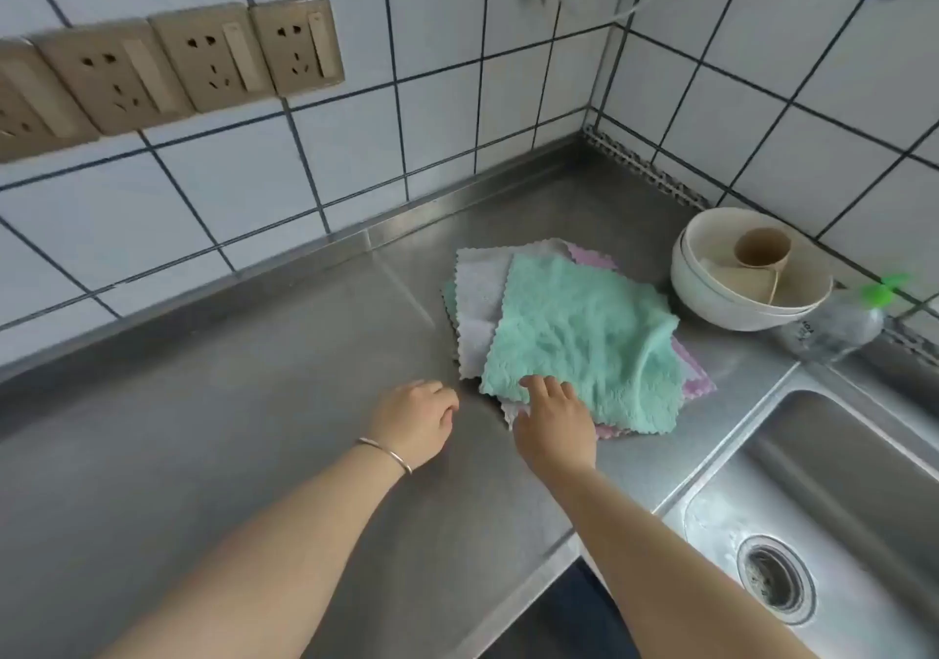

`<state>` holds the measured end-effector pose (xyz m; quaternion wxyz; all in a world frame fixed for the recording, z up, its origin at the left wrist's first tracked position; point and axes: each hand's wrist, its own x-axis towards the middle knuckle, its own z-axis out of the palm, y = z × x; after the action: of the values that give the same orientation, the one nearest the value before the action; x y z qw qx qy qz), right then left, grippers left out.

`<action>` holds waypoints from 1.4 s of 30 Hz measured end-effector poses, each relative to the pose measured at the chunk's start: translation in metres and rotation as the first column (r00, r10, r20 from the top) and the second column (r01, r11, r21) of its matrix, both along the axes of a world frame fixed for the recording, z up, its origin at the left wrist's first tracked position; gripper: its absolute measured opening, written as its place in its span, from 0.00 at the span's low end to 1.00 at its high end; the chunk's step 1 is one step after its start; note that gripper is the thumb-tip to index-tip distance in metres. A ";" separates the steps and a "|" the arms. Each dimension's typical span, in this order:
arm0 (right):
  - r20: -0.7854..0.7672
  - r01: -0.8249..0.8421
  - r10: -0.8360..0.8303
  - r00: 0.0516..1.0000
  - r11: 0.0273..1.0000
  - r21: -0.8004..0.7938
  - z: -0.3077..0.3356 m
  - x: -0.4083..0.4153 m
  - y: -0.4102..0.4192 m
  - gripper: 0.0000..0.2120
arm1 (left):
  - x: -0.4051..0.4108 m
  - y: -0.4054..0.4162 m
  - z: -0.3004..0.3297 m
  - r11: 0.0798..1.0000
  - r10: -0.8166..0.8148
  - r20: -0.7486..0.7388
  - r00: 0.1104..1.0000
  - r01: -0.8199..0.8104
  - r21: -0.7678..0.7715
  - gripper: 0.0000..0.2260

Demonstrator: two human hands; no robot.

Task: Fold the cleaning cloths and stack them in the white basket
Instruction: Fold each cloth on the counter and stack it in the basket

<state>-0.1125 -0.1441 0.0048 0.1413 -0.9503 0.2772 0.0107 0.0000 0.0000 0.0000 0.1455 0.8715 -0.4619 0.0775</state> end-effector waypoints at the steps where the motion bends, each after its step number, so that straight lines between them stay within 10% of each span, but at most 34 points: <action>1: 0.016 0.015 -0.015 1.000 1.000 -0.012 -0.002 -0.002 -0.011 0.20 | 0.001 -0.016 -0.004 0.998 -0.056 -0.066 0.996 0.054 -0.029 0.05; 9: 0.182 0.026 0.011 0.983 0.979 -0.200 -0.042 -0.007 -0.046 0.18 | 0.007 -0.082 -0.036 0.961 -0.166 0.023 0.986 0.157 0.227 0.21; 25: 0.163 0.129 -0.088 0.983 0.957 -0.258 -0.052 0.013 -0.041 0.07 | 0.010 -0.088 -0.044 0.974 -0.140 0.173 0.975 0.104 0.201 0.16; 30: 0.311 0.149 -0.059 0.949 0.949 -0.276 -0.037 0.016 -0.048 0.10 | 0.011 -0.096 -0.038 0.994 -0.107 0.193 0.975 0.100 0.046 0.02; 42: 0.430 0.054 0.091 0.898 0.948 -0.312 0.088 -0.005 -0.114 0.10 | 0.061 -0.052 0.088 0.961 0.003 0.063 0.998 0.014 -0.275 0.16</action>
<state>-0.1177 -0.2578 0.0930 0.0460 -0.9409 0.2272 -0.2471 0.0615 -0.0519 0.0882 0.2507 0.8386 -0.4535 0.1679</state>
